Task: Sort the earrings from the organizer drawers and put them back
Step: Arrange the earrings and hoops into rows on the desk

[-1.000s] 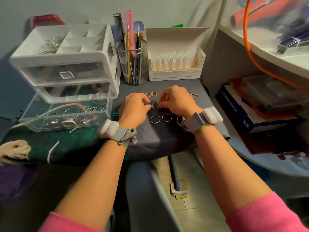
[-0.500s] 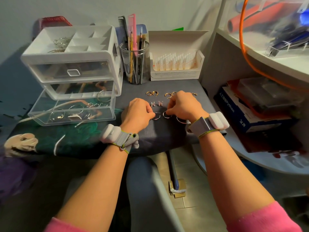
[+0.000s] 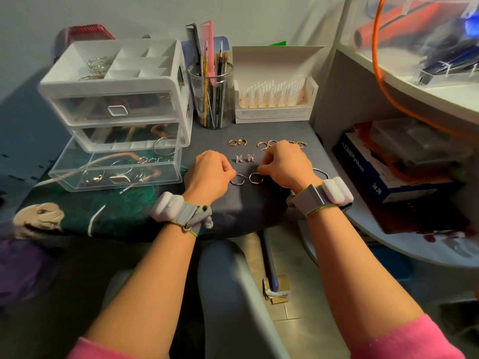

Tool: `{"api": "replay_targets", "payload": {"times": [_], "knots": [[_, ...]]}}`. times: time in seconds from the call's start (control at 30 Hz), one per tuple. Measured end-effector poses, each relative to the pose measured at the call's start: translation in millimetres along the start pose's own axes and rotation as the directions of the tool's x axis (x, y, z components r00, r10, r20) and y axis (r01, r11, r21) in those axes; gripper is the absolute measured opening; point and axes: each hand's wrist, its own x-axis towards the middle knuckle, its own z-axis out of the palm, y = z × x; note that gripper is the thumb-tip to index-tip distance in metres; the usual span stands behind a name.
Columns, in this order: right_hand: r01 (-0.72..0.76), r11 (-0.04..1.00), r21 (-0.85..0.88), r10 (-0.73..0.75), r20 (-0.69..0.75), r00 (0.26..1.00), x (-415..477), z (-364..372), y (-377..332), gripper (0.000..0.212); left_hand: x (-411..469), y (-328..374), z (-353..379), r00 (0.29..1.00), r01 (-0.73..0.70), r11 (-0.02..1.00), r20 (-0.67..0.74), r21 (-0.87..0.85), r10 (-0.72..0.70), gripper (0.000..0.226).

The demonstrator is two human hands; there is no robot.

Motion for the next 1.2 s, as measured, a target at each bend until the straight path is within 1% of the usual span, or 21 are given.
{"api": "replay_targets", "payload": {"times": [0.07,0.13,0.43,0.53,0.57,0.6,0.7,0.83,1.07,1.2], "knots": [[-0.008,0.999,0.034,0.009,-0.043,0.999,-1.8,-3.9,4.3,0.007,-0.1,-0.4,-2.2,1.000,0.011,1.000,-0.022,-0.015,-0.011,0.012],[-0.021,0.998,0.058,0.025,-0.065,0.998,-3.4,-7.1,9.3,0.010,-0.2,-1.9,-4.0,0.999,0.029,0.999,-0.040,-0.030,-0.030,0.016],[-0.036,0.998,0.060,0.039,-0.053,0.998,-10.2,-8.8,17.2,0.016,-4.8,-9.2,-5.8,0.996,0.068,0.997,-0.057,-0.042,-0.071,0.021],[-0.002,0.998,0.066,0.005,-0.053,0.999,-18.4,-5.2,10.4,0.008,-6.8,-12.6,-7.5,0.995,0.078,0.996,-0.065,-0.035,-0.080,0.015],[0.012,0.997,0.072,-0.008,-0.056,0.998,-21.6,-3.1,6.8,0.007,-7.5,-14.0,-7.8,0.994,0.083,0.996,-0.065,-0.023,-0.084,0.015],[0.020,0.996,0.082,-0.015,-0.056,0.998,-24.7,-0.6,2.8,0.006,-7.9,-14.9,-7.8,0.994,0.089,0.996,-0.061,-0.003,-0.089,0.019],[0.050,0.992,0.112,-0.046,-0.040,0.998,-35.3,9.0,-8.8,0.013,-11.9,-18.2,-8.2,0.993,0.106,0.993,-0.052,0.049,-0.103,0.032],[0.094,0.992,0.080,-0.094,-0.014,0.996,-42.9,21.0,-18.7,0.022,-15.9,-22.8,-8.9,0.992,0.123,0.991,-0.047,0.061,-0.120,0.036],[0.095,0.994,0.054,-0.095,-0.004,0.996,-44.5,25.2,-24.7,0.017,-19.9,-21.2,-9.6,0.998,0.067,0.995,-0.007,0.072,-0.067,0.033],[0.089,0.994,0.058,-0.088,-0.012,0.996,-43.4,26.6,-24.2,0.014,-20.5,-18.7,-7.6,0.999,0.042,0.998,0.006,0.042,-0.042,0.033]]}}
